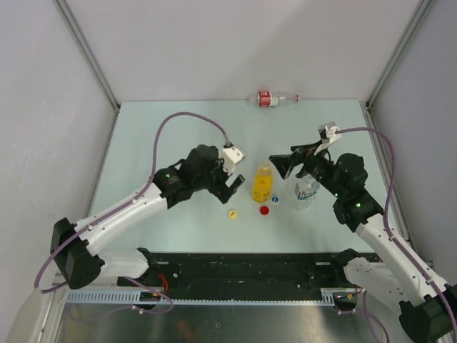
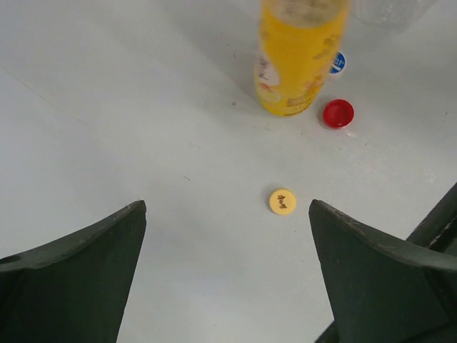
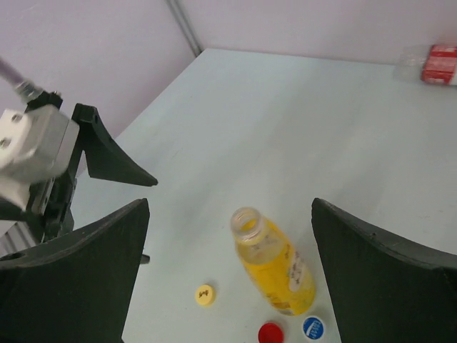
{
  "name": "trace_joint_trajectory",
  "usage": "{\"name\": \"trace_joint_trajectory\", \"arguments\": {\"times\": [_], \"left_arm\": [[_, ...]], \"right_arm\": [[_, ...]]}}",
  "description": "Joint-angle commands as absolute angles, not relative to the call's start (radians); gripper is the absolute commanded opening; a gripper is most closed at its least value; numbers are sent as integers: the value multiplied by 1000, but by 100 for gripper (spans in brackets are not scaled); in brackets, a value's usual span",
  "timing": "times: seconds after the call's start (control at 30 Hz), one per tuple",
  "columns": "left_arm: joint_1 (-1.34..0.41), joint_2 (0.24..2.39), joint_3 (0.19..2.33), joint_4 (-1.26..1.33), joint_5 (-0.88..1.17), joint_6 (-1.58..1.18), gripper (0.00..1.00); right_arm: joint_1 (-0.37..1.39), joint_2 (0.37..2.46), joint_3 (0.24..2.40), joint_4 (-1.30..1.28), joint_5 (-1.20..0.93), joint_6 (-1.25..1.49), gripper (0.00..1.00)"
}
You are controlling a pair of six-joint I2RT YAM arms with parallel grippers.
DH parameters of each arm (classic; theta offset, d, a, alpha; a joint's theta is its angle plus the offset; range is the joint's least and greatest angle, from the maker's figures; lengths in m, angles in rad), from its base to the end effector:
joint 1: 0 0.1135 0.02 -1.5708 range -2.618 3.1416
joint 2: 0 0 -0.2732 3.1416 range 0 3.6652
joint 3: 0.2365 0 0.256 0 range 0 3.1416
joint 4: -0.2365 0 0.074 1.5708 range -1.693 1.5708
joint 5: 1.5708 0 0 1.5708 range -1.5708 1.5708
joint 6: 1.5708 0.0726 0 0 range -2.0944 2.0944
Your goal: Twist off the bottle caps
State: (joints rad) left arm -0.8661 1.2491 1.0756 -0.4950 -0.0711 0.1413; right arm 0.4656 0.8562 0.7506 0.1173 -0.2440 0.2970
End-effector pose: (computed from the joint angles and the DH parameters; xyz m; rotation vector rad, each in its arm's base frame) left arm 0.2009 -0.2283 0.2981 1.0547 1.9942 -0.3124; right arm 0.2059 0.1231 0.3550 -0.3329 1.5797 0.7855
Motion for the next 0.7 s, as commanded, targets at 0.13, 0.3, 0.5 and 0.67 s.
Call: {"name": "trace_joint_trajectory", "arguments": {"times": [0.13,0.3,0.5,0.67], "left_arm": [[-590,1167,1040,-455,254,-170,99],[-552,1019,952,-421,159,-294,99],[-551,865,846,-362,-24,-375,99],[-551,870,792,-352,-98,-416,99]], "right_arm": [[327,725,755,16,-173,363,99],[285,702,755,-74,-75,404,99],[233,702,754,-140,-36,414,99],[206,691,755,-182,-7,415,99]]}}
